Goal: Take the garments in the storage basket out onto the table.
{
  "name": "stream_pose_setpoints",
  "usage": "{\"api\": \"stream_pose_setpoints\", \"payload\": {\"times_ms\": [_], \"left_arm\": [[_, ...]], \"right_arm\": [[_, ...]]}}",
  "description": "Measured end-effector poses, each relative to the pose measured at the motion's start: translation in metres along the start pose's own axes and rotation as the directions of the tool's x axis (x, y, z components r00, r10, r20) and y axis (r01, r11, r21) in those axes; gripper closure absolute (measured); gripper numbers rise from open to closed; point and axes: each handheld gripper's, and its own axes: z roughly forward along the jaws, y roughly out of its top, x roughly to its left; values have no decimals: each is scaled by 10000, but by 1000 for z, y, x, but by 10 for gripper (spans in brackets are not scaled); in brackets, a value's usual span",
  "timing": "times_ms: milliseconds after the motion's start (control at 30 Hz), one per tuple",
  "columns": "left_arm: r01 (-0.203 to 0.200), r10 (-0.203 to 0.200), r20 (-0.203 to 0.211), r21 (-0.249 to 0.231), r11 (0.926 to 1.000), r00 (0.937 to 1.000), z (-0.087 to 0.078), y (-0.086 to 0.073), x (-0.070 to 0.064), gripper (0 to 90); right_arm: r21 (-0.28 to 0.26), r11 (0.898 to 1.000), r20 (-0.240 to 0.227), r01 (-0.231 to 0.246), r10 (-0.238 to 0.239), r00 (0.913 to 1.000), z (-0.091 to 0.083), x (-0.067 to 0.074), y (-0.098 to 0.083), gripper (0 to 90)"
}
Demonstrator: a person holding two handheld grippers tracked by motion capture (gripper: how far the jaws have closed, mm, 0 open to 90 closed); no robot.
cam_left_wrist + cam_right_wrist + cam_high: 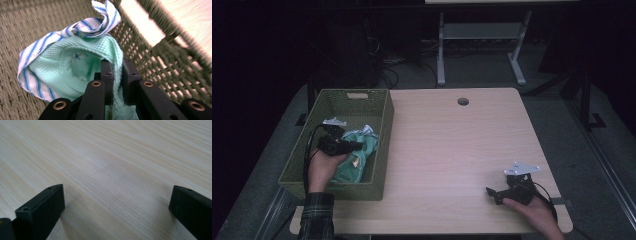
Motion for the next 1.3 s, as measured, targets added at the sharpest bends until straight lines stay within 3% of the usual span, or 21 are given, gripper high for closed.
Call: {"api": "stream_pose_setpoints", "payload": {"times_ms": [300, 333, 533, 733, 800, 1133, 1233, 1300], "left_arm": [[-80, 100, 162, -1191, 9928, 9998, -10, -1, 3, 806], [102, -64, 253, -1544, 9879, 9997, -12, -1, 3, 807], [353, -162, 840, -2320, 9721, 9963, -21, 0, 7, 808], [315, -31, 1049, -2703, 9623, 9945, -28, 3, 7, 809], [326, 33, 1207, -2943, 9551, 9927, -34, 7, 6, 810], [37, 389, 1202, -3356, 9420, 9920, -54, 18, 5, 814], [58, 432, 1292, -3562, 9344, 9907, -60, 21, 5, 814], [-35, 522, 1281, -3536, 9354, 9904, -65, 24, 5, 813]], "right_arm": [[3, 10000, -11, 3, -3, 10000, 0, 0, 0, 0], [2, 10000, -12, 7, -7, 10000, 0, 0, 0, 0], [4, 10000, -13, 4, -4, 10000, 0, 0, 0, 0], [3, 10000, -15, 7, -7, 10000, 0, 0, 0, 0], [-3, 10000, -17, 6, -6, 10000, 0, 0, 0, 0], [-15, 10000, -14, -3, 3, 10000, 0, 0, 0, 0], [-13, 10000, -17, -10, 10, 10000, 0, 0, 0, 0], [-17, 10000, -13, -4, 4, 10000, 0, 0, 0, 0]]}}
